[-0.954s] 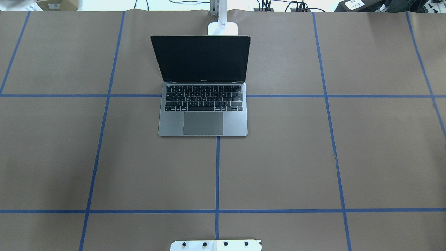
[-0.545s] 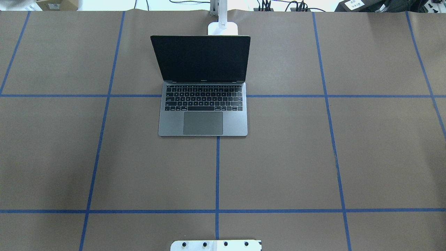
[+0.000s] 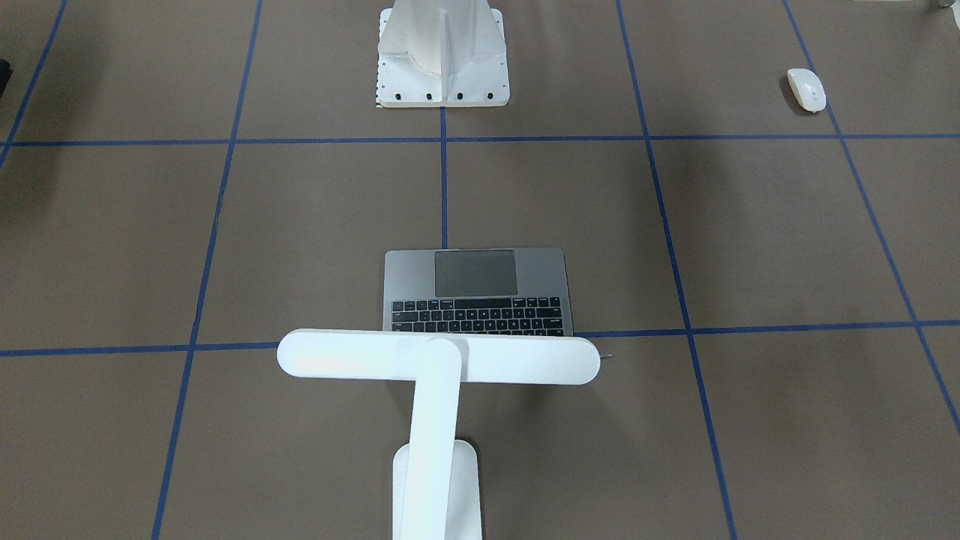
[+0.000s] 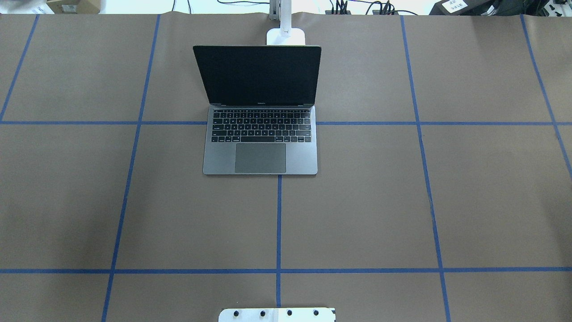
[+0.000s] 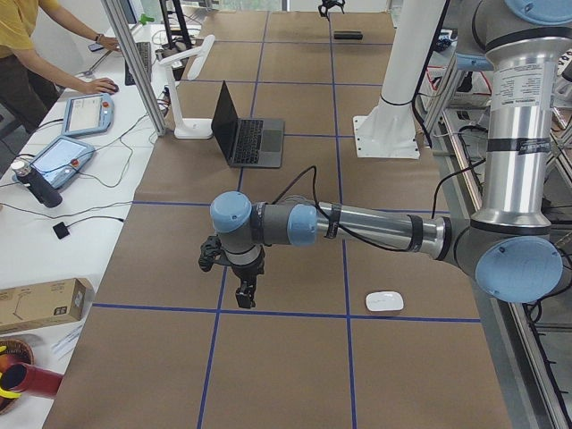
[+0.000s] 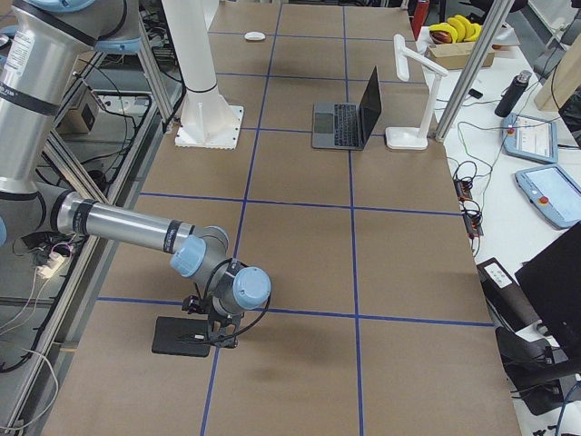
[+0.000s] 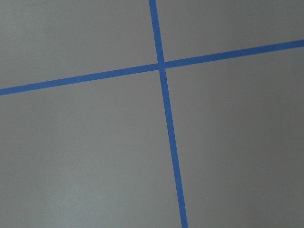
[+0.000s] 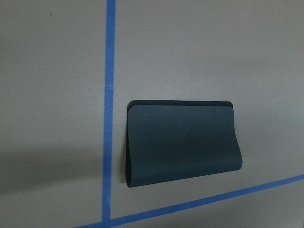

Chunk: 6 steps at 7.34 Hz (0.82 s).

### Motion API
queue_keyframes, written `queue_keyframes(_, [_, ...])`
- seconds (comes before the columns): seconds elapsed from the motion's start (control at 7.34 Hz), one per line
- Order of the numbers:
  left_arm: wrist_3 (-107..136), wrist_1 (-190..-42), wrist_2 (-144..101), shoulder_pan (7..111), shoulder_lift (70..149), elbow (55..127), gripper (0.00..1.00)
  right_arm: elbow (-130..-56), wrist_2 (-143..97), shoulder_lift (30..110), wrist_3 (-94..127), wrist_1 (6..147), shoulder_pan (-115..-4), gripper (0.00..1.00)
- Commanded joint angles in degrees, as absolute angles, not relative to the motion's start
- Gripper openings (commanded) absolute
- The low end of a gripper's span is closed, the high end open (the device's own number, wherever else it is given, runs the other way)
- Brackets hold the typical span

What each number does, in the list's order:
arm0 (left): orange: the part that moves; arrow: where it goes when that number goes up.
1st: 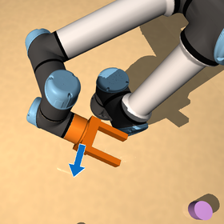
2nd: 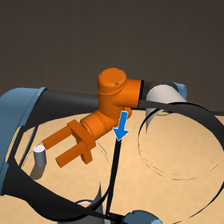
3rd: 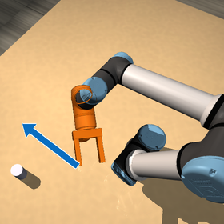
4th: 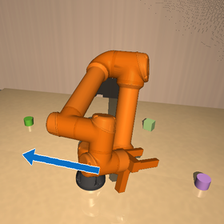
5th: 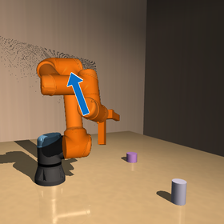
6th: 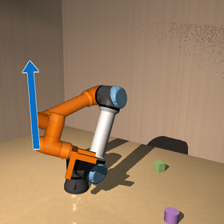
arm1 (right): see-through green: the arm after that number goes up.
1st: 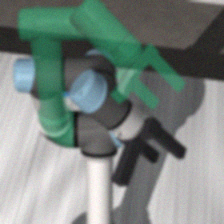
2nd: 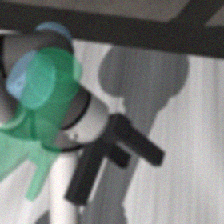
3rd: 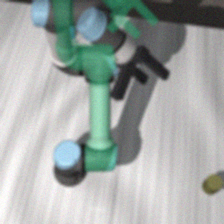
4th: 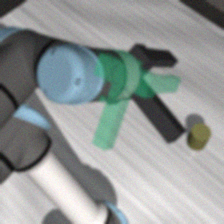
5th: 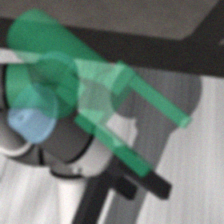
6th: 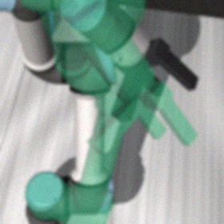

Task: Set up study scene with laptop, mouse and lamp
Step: 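Carry the dark grey mouse pad in the right gripper toward the table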

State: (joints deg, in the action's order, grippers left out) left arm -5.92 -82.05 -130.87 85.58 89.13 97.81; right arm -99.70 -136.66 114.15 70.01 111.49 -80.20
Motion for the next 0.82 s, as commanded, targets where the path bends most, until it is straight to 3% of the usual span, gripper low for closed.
queue_keyframes(0.0, [-5.9, -82.6, -130.9, 85.5, 89.2, 97.0, 1.0, -96.0, -136.6, 113.3, 69.8, 111.4, -76.1, 0.93])
queue_keyframes(0.68, [-5.9, -82.6, -130.9, 85.5, 89.2, 97.0, 1.0, -88.1, -136.8, 108.0, 70.6, 110.9, -70.4, 0.93])
